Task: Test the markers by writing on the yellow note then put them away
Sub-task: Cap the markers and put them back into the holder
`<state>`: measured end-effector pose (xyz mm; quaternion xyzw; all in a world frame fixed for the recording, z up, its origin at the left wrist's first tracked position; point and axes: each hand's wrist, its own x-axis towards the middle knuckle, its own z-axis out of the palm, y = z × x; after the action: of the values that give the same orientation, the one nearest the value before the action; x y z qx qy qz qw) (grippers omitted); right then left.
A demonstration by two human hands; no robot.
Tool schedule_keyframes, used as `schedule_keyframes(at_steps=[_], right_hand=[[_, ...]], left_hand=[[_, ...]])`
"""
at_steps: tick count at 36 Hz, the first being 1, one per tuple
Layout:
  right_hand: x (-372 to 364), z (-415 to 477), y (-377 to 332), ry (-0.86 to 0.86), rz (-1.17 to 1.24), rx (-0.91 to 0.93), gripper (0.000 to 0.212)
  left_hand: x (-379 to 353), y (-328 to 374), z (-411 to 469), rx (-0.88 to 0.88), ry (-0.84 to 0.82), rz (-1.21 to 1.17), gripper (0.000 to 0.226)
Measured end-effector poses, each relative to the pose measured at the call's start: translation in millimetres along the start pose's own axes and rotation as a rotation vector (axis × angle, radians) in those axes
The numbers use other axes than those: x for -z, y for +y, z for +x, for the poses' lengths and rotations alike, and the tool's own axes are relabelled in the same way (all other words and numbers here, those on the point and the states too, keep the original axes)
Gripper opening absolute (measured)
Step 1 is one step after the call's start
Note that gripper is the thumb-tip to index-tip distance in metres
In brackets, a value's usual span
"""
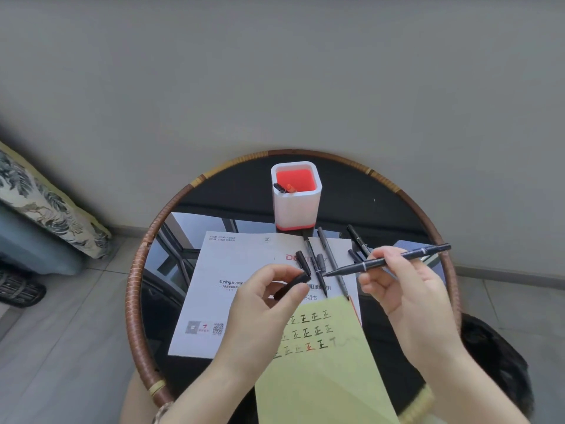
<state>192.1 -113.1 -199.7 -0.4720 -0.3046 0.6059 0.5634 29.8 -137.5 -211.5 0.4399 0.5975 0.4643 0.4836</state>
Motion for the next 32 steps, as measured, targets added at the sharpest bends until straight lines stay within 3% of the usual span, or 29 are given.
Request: schedule_keyframes(at_steps=[15, 21, 24, 29, 32], right_hand=[[-3.8, -2.9, 8.2, -0.067, -0.092, 0.073, 0.009], [-4.8, -2.9, 4.7, -0.112, -0.058, 0.027, 0.023], [-5.5, -1.3, 2.3, -0.059, -0.099, -0.02, 0.04], [-4.6, -2.4, 4.9, 0.026, -0.204, 0.021, 0.041], [-5.8, -3.7, 8.9, 0.02, -0.201, 0.033, 0.04]], left_hand=[[-4.5, 2.2, -1.3, -0.078, -0.057, 0.062, 0.021], [-5.3, 5.1, -3.0, -0.162, -0.111, 0.177, 0.021], [-4.7, 7.8, -2.9, -0.238, -0.119, 0.279, 0.018], [-7.1, 3.4, -4.4, -0.377, -0.195, 0.432, 0.007], [-9.5, -0.4, -4.2, -0.488, -0.181, 0.49, 0.034]])
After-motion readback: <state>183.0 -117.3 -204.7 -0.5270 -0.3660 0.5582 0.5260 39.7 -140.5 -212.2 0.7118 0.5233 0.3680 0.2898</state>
